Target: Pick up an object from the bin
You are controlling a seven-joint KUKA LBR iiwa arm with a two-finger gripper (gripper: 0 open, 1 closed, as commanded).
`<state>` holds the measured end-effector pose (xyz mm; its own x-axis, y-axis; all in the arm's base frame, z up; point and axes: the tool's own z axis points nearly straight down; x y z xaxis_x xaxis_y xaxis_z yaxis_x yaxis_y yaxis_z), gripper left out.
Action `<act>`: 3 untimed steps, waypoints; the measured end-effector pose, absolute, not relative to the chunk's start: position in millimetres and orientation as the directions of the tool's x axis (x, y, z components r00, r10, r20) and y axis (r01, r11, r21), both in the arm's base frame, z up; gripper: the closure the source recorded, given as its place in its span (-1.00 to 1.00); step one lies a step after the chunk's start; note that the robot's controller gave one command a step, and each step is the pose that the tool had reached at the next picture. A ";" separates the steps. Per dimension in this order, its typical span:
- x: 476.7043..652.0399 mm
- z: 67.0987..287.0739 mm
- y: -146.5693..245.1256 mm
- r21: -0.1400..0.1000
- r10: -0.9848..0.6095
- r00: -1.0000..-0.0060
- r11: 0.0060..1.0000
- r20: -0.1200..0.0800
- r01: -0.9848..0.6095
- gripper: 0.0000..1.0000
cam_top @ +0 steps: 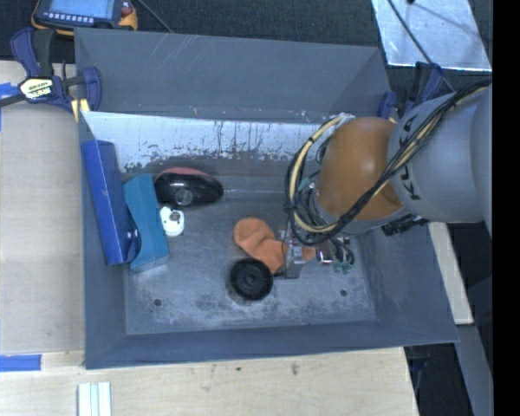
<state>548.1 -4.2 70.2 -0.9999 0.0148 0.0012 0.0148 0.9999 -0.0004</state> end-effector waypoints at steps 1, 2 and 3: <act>580.6 70.7 -7.9 0.000 0.021 -1.000 1.000 -0.003 0.021 1.00; 583.5 71.0 -8.1 0.000 0.023 -1.000 1.000 -0.007 0.023 1.00; 564.8 70.9 -11.1 0.000 -0.002 -1.000 1.000 -0.005 -0.001 1.00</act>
Offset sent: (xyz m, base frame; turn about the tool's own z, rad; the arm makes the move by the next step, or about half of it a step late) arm 0.0105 -0.0022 -0.0002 0.0119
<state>564.8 -11.1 70.9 -1.0000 -0.0015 -0.0051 -0.0015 1.0000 -0.0001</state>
